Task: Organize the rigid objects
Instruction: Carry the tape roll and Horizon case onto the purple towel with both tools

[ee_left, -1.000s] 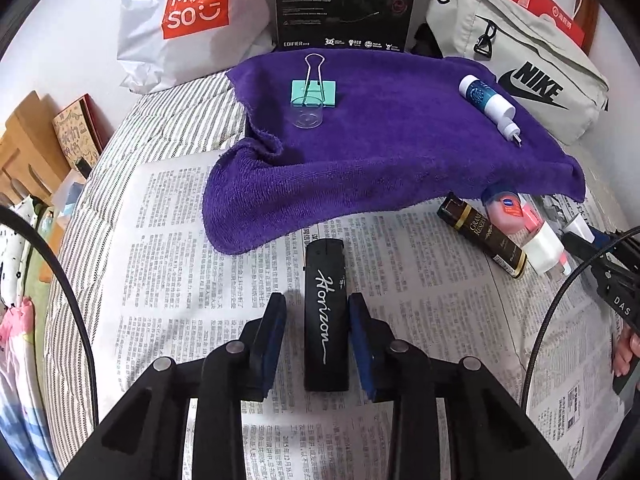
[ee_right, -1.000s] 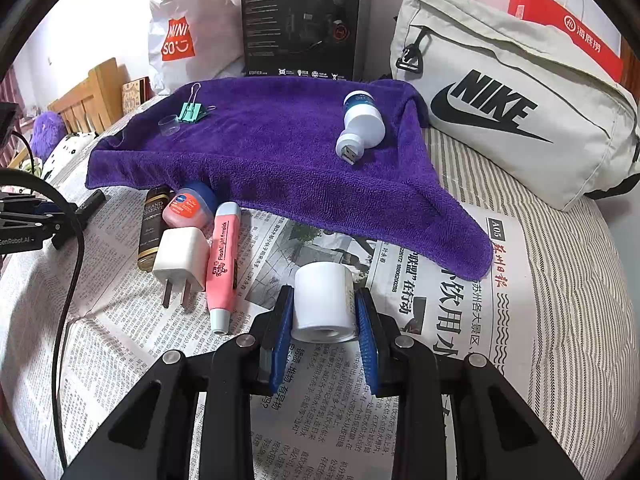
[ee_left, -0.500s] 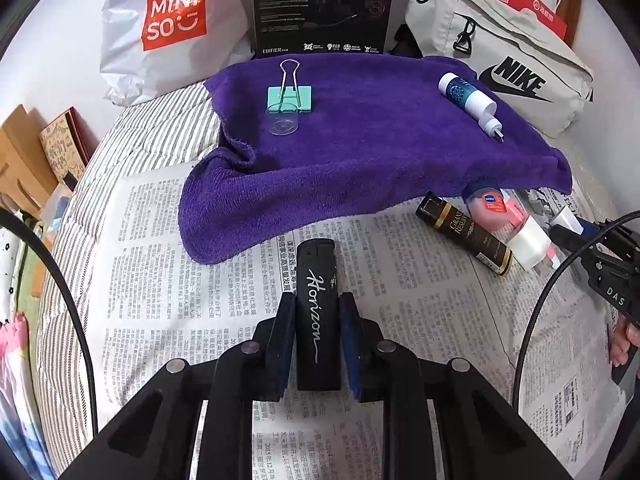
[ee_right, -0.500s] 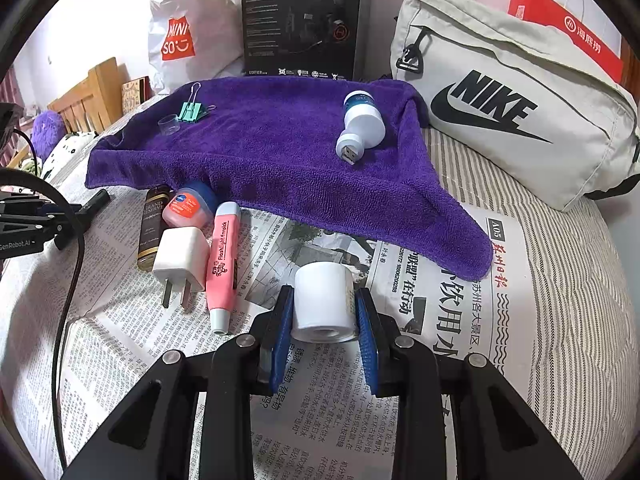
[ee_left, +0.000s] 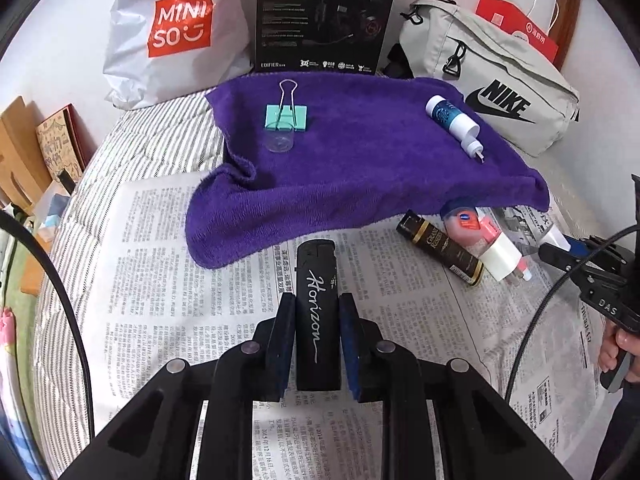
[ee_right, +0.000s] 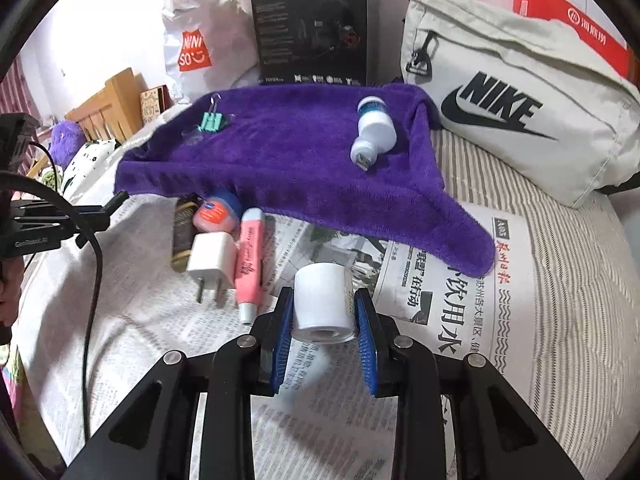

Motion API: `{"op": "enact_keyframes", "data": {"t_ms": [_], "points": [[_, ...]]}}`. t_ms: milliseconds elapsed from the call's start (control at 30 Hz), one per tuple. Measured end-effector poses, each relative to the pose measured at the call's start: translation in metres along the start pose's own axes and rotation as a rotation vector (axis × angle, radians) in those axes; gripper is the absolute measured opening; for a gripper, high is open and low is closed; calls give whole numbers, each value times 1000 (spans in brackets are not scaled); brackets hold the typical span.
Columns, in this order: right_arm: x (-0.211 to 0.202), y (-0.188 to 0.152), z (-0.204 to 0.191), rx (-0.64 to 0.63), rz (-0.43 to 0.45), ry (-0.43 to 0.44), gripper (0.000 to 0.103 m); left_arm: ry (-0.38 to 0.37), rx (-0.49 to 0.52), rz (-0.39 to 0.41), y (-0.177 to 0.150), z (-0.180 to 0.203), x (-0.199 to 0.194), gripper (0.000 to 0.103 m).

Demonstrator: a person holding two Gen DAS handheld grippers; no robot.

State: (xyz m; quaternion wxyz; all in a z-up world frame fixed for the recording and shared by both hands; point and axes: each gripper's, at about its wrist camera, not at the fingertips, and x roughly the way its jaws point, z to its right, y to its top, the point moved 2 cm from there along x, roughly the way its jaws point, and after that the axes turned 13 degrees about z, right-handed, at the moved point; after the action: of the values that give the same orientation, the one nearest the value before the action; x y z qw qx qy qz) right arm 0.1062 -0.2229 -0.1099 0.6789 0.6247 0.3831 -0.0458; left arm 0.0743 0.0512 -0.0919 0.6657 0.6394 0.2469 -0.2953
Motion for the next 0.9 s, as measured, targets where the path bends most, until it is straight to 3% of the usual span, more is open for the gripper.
{"op": "enact_keyframes", "data": {"t_ms": [600, 900], "points": [[-8, 40, -5, -19, 32, 6, 30, -24, 8, 56, 36, -7, -12, 21], [23, 73, 13, 0, 20, -15, 30, -28, 10, 52, 59, -13, 4, 21]]}}
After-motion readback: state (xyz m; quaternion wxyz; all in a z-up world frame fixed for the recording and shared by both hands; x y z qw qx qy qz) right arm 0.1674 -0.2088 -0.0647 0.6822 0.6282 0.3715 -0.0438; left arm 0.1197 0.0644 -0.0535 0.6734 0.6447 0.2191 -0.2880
